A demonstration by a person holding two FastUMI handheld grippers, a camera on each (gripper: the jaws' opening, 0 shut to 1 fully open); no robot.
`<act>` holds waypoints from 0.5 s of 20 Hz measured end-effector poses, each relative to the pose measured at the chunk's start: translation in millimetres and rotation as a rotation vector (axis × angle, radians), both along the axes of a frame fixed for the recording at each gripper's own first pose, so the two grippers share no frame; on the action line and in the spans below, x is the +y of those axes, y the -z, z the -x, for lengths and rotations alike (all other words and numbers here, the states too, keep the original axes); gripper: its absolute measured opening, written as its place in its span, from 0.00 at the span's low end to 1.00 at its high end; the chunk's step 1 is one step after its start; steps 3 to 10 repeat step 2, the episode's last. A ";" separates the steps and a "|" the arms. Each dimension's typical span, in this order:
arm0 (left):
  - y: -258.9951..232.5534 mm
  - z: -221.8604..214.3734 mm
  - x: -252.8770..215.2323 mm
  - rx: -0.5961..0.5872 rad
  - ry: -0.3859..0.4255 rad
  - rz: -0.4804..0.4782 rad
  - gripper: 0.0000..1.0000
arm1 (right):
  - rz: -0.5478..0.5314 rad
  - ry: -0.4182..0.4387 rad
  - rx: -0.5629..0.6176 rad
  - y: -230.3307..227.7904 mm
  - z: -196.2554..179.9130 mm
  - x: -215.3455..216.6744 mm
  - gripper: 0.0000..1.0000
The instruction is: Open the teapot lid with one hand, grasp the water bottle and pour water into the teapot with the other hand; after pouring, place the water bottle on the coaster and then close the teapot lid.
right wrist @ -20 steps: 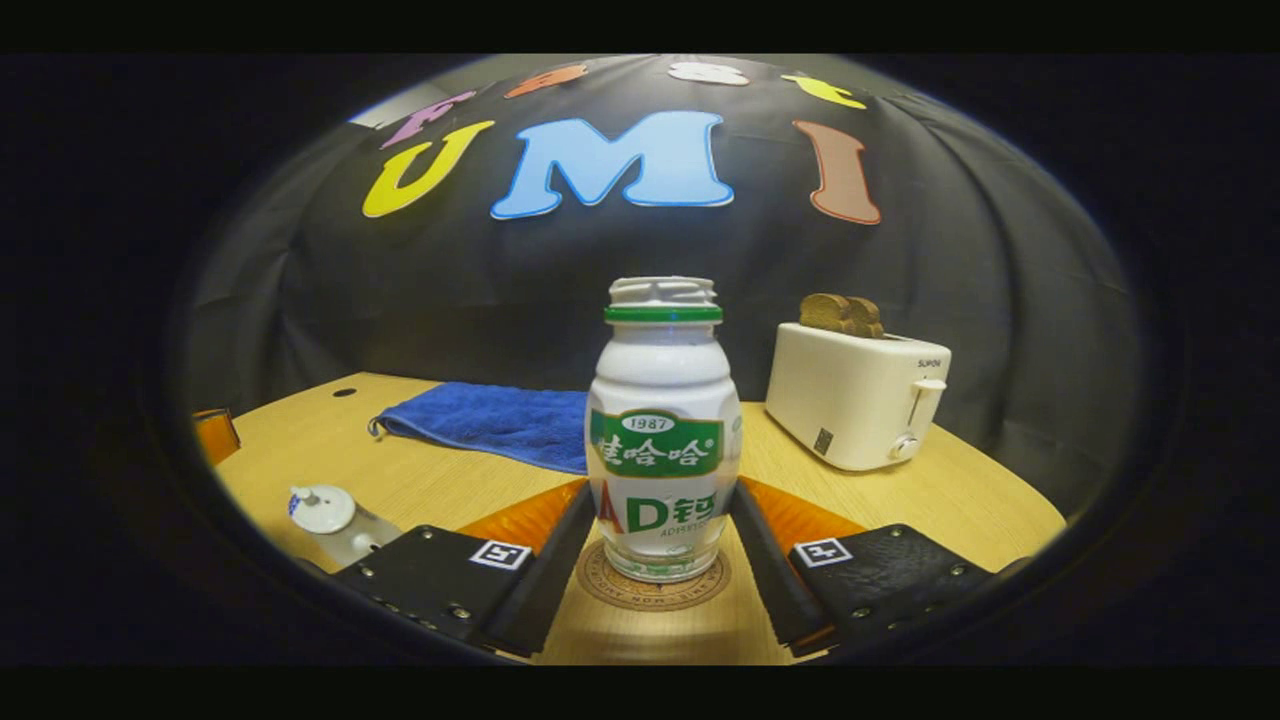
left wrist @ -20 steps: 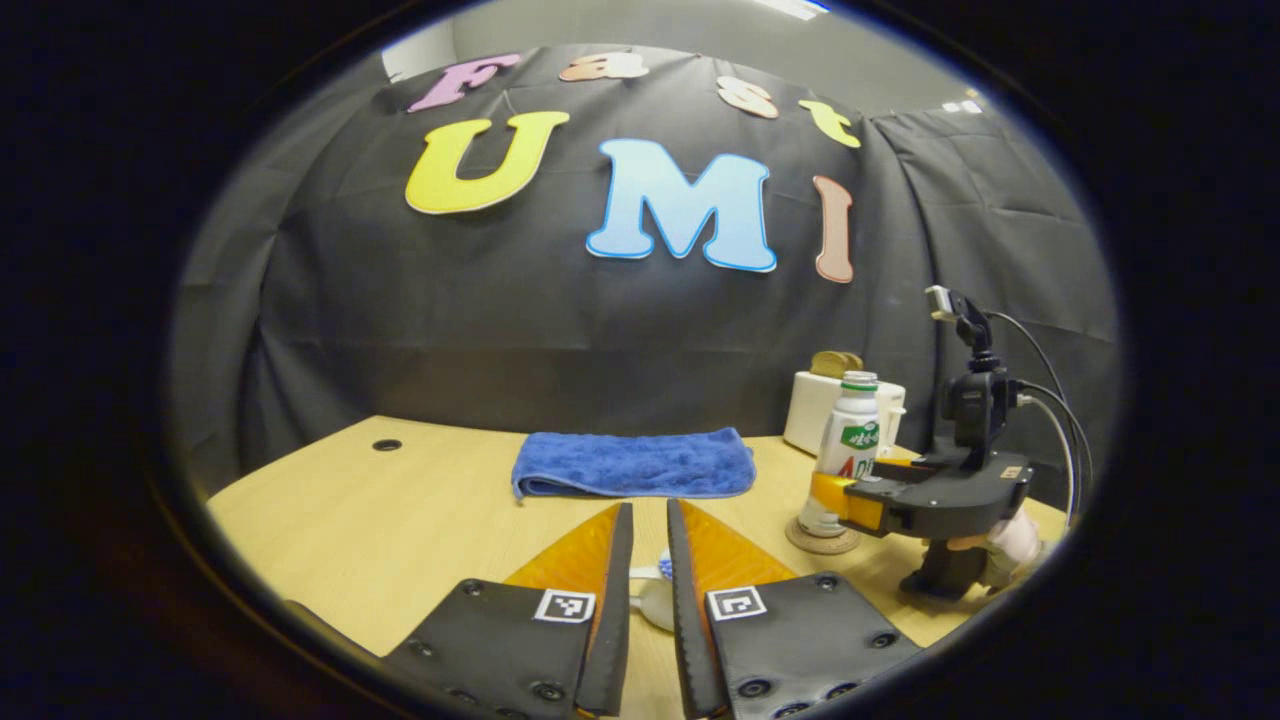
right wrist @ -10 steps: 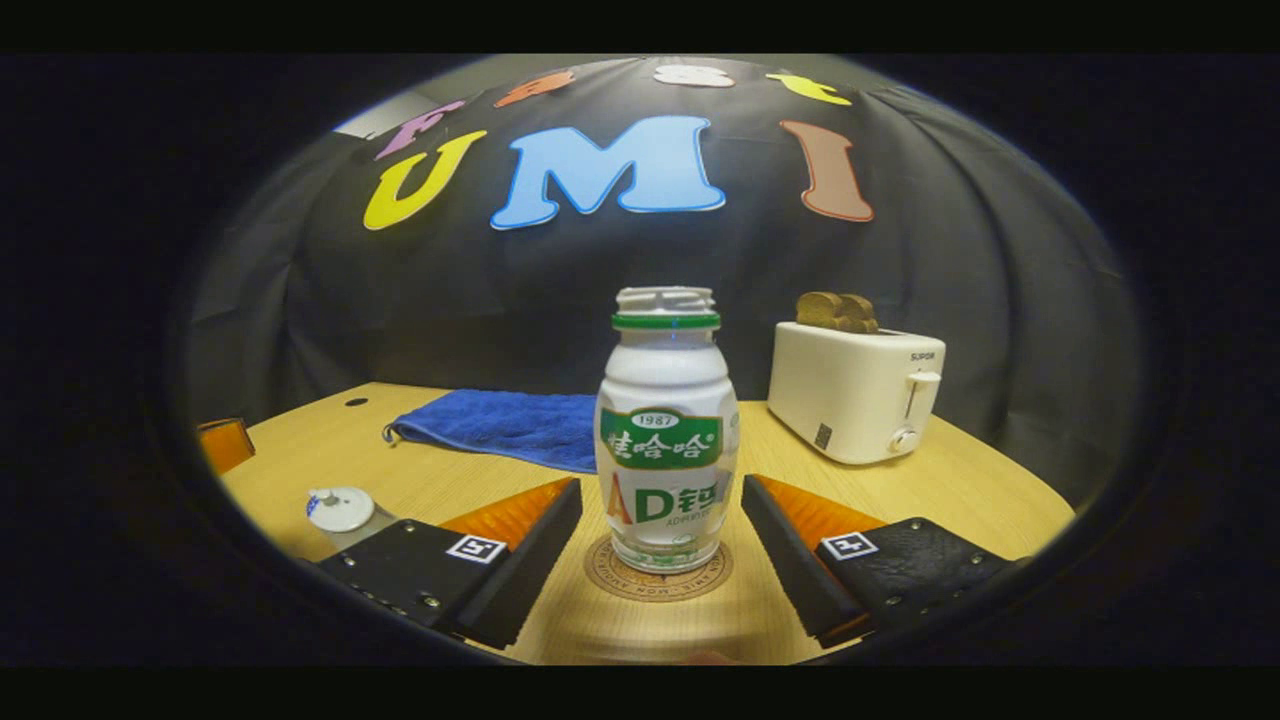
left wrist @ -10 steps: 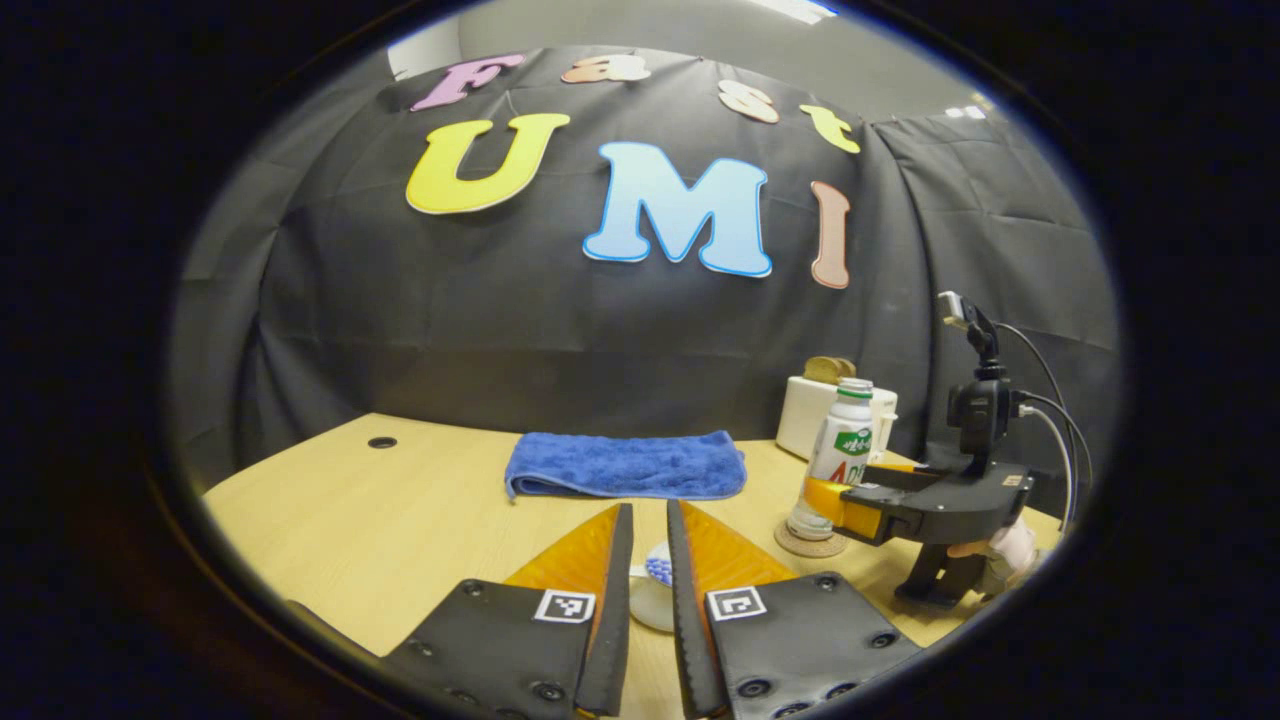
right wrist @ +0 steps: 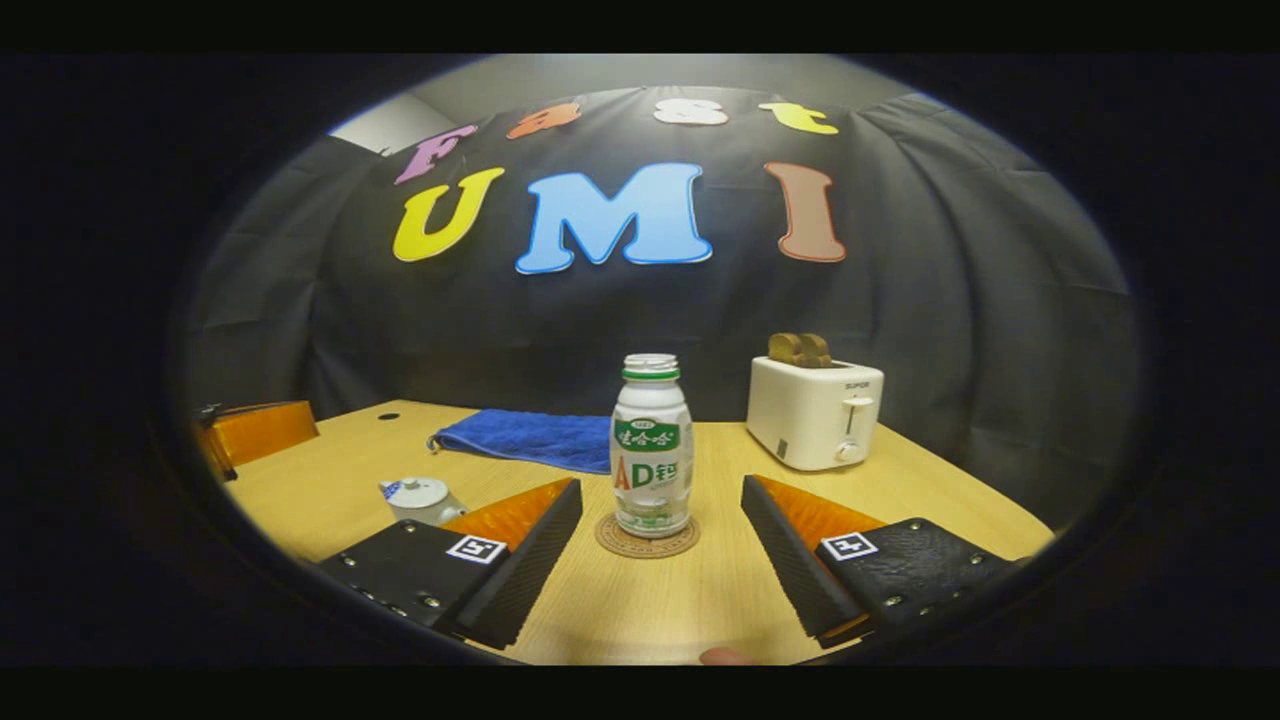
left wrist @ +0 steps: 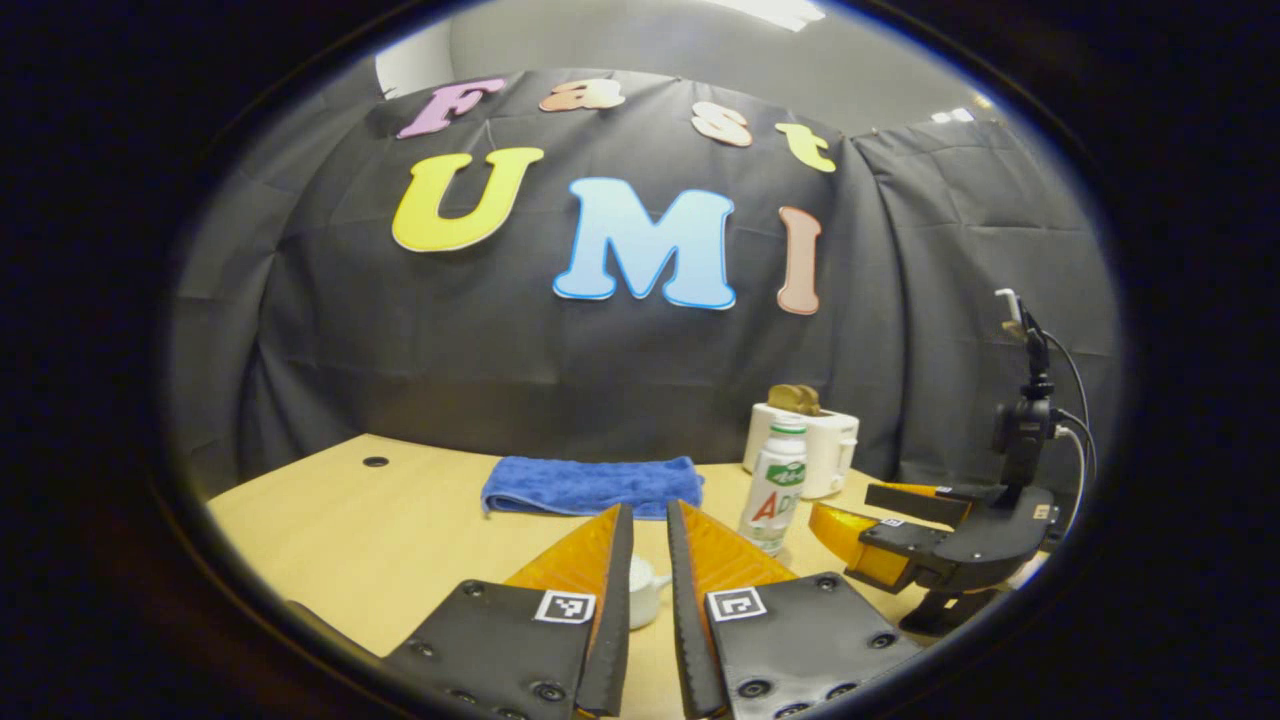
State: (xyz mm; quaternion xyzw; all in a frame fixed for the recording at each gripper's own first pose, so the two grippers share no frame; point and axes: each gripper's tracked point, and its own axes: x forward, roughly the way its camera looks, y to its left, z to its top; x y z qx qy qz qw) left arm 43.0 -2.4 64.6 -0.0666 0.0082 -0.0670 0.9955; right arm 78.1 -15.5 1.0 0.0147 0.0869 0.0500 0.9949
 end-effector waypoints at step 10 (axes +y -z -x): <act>-4.9 8.4 -33.8 0.000 0.033 0.004 0.27 | 0.011 0.016 -0.030 -16.7 18.5 -24.6 0.98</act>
